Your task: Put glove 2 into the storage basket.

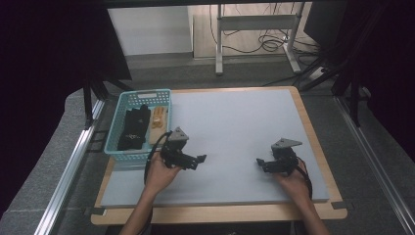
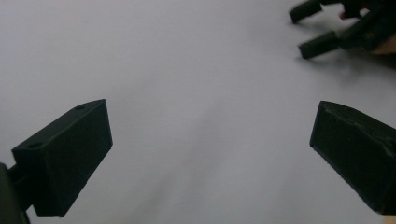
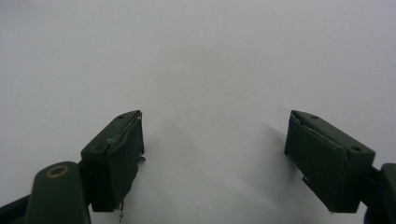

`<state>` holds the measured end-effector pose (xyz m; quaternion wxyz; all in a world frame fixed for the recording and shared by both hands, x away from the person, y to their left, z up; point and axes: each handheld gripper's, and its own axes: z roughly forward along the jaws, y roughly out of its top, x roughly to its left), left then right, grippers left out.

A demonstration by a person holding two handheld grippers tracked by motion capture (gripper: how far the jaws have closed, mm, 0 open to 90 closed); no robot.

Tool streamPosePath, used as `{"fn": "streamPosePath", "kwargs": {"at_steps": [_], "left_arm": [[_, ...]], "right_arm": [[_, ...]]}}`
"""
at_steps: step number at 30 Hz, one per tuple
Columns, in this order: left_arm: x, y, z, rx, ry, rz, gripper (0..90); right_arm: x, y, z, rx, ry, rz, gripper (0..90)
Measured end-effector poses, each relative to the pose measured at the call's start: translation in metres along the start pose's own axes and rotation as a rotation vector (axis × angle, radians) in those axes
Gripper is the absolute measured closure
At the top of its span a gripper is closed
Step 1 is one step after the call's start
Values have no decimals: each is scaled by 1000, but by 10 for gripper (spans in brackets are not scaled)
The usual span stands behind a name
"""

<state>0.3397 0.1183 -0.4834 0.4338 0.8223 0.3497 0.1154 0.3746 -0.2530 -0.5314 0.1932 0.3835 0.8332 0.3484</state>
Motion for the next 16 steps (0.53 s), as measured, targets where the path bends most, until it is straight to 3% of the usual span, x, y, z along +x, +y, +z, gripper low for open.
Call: {"fn": "streamPosePath", "kwargs": {"at_steps": [3,7,11,13,16], "left_arm": [[-15,-12,16,22,-27,34,0],[-24,-26,34,76,-21,65,0],[-26,-38,48,138,-4,75,0],[-26,-42,53,173,26,100,0],[-25,-42,53,167,21,84,0]], "right_arm": [[0,0,0,0,0,0,190],[0,0,0,0,0,0,190],[0,0,0,0,0,0,190],[0,0,0,0,0,0,190],[0,0,0,0,0,0,190]]}}
